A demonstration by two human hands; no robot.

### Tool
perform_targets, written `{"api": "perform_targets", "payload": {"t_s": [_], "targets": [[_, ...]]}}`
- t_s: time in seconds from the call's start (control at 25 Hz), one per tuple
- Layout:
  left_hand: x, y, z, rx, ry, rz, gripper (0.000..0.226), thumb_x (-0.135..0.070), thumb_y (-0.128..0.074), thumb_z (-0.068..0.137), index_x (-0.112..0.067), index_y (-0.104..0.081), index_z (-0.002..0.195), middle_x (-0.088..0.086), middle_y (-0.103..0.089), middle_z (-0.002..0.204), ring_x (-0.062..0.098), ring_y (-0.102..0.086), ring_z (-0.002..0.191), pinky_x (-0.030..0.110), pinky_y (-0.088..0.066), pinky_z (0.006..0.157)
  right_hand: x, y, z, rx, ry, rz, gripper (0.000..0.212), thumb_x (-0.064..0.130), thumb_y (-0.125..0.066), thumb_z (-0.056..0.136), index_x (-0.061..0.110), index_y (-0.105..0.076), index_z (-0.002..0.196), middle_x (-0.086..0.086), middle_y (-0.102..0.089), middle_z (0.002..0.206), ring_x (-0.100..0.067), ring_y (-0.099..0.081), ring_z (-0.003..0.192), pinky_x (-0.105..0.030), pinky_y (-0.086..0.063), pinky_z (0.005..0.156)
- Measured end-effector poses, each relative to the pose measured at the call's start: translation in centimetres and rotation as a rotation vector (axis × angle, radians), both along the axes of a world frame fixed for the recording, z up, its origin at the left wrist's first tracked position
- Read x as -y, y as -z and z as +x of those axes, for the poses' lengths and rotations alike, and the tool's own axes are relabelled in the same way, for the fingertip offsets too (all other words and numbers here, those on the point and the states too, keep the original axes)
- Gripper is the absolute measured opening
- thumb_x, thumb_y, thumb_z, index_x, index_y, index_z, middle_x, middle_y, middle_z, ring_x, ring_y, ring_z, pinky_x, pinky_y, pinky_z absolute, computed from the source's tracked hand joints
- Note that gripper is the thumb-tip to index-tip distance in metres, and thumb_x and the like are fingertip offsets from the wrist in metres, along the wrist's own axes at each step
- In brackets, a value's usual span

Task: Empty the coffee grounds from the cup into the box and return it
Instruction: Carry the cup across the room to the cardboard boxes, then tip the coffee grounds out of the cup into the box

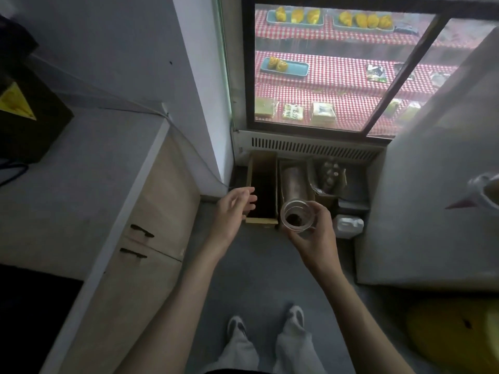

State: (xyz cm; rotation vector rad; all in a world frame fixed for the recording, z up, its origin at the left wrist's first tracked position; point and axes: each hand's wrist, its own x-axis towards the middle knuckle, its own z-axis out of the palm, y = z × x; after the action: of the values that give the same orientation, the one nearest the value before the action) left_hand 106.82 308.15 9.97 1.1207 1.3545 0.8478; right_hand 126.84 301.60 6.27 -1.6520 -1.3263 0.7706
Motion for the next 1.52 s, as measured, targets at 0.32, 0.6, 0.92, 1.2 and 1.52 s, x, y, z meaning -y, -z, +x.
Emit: {"api": "perform_targets", "payload": {"t_s": [0.32,0.6,0.92,1.2,1.52], "targets": [[-8.1,5.7,2.8,-0.068,-0.132,-0.002,0.035,-0.056,-0.046,0.092,-0.040,-0.069,0.112,-0.010,-0.077,0.110,0.003,-0.072,0.101,0.026,-0.048,0.080,-11.4,6.1,4.7,-0.061,-0.181,0.018,0.067,0.023,-0.085,0.080,0.041,-0.042,0.129,0.031,-0.050,0.123,-0.005,-0.057,0.122,-0.031,-0.052,0.101],[-13.9,15.1,3.7,-0.071,-0.185,-0.028,0.038,-0.060,-0.048,0.089,-0.042,-0.070,0.114,-0.014,-0.076,0.111,0.006,-0.072,0.104,0.031,-0.050,0.085,-16.6,15.2,6.1,-0.047,-0.180,0.042,0.073,0.024,-0.085,0.079,0.052,-0.039,0.128,0.036,-0.046,0.125,0.014,-0.051,0.119,-0.003,-0.040,0.095],[-19.8,30.6,3.7,-0.062,-0.151,0.013,0.033,-0.051,-0.047,0.093,-0.038,-0.070,0.113,-0.012,-0.077,0.111,0.007,-0.071,0.105,0.035,-0.054,0.091,-22.3,28.2,5.3,-0.040,-0.092,0.105,0.071,0.032,-0.084,0.078,0.046,-0.040,0.132,0.020,-0.053,0.126,0.014,-0.048,0.122,-0.003,-0.038,0.096],[-24.6,44.1,3.4,-0.100,-0.154,0.104,0.031,-0.036,-0.045,0.103,-0.030,-0.069,0.121,-0.007,-0.076,0.114,0.007,-0.071,0.105,0.039,-0.055,0.094,-26.6,42.9,5.4,-0.018,-0.111,0.100,0.070,0.029,-0.085,0.078,0.032,-0.045,0.136,0.005,-0.057,0.131,-0.004,-0.057,0.123,-0.014,-0.046,0.099],[-26.9,53.9,4.2,-0.068,-0.135,0.191,0.031,-0.038,-0.045,0.103,-0.031,-0.068,0.121,-0.007,-0.076,0.116,0.008,-0.071,0.108,0.039,-0.054,0.096,-29.1,53.5,5.5,-0.056,-0.098,0.118,0.071,0.032,-0.086,0.078,0.030,-0.047,0.137,0.006,-0.059,0.132,-0.006,-0.058,0.123,-0.020,-0.053,0.095]]}}
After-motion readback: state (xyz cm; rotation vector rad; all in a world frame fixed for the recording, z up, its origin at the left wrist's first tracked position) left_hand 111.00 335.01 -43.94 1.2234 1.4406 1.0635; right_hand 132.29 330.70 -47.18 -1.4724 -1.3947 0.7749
